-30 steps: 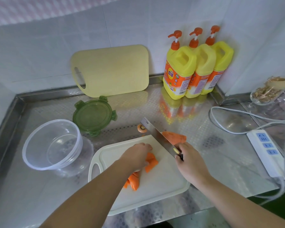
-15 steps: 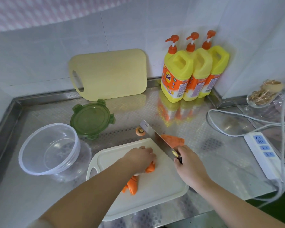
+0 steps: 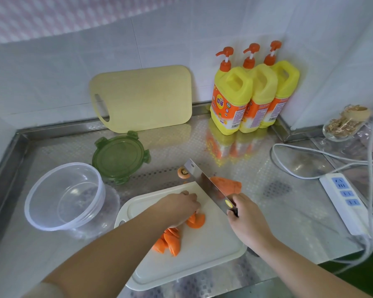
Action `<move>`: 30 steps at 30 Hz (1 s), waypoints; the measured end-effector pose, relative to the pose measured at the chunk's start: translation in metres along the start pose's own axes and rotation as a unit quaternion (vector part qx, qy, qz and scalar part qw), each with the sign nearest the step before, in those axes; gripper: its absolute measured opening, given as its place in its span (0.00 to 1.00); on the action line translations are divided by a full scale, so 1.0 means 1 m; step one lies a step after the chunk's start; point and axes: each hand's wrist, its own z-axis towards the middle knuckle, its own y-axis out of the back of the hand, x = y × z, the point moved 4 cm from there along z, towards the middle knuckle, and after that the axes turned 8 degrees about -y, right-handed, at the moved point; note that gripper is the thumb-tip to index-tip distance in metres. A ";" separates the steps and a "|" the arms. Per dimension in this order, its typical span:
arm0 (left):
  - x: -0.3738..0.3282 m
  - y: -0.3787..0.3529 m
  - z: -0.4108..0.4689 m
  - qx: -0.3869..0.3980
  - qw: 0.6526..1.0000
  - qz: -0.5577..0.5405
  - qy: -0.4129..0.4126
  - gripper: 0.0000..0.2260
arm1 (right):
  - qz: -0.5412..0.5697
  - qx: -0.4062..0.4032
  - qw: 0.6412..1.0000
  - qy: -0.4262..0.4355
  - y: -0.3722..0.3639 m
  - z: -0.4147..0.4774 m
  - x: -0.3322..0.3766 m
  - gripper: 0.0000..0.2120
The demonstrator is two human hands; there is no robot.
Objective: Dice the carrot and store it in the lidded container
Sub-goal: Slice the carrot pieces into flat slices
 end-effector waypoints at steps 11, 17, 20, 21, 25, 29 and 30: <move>0.012 0.001 -0.003 -0.035 0.999 -0.005 -0.024 0.13 | -0.035 0.050 0.998 -0.014 -0.015 -0.003 -0.005 0.12; 0.013 -0.001 -0.016 -0.106 0.989 -0.103 0.032 0.22 | -0.047 0.062 0.996 -0.045 -0.017 -0.003 -0.013 0.05; -0.003 0.005 -0.025 -0.143 0.986 -0.020 0.078 0.20 | -0.051 0.067 0.995 -0.047 -0.016 -0.002 -0.013 0.07; -0.014 0.003 -0.023 -0.140 0.986 0.012 0.085 0.19 | -0.054 0.069 0.995 -0.046 -0.016 -0.002 -0.013 0.08; -0.043 -0.007 -0.006 -0.115 0.984 0.071 0.115 0.18 | -0.064 0.070 0.995 -0.033 -0.015 -0.002 -0.011 0.06; -0.048 -0.014 -0.005 -0.106 0.985 0.098 0.098 0.17 | -0.060 0.073 0.995 -0.030 -0.015 -0.003 -0.013 0.07; -0.047 -0.017 -0.009 -0.103 0.986 0.097 0.093 0.16 | -0.059 0.073 0.995 -0.030 -0.014 -0.003 -0.013 0.07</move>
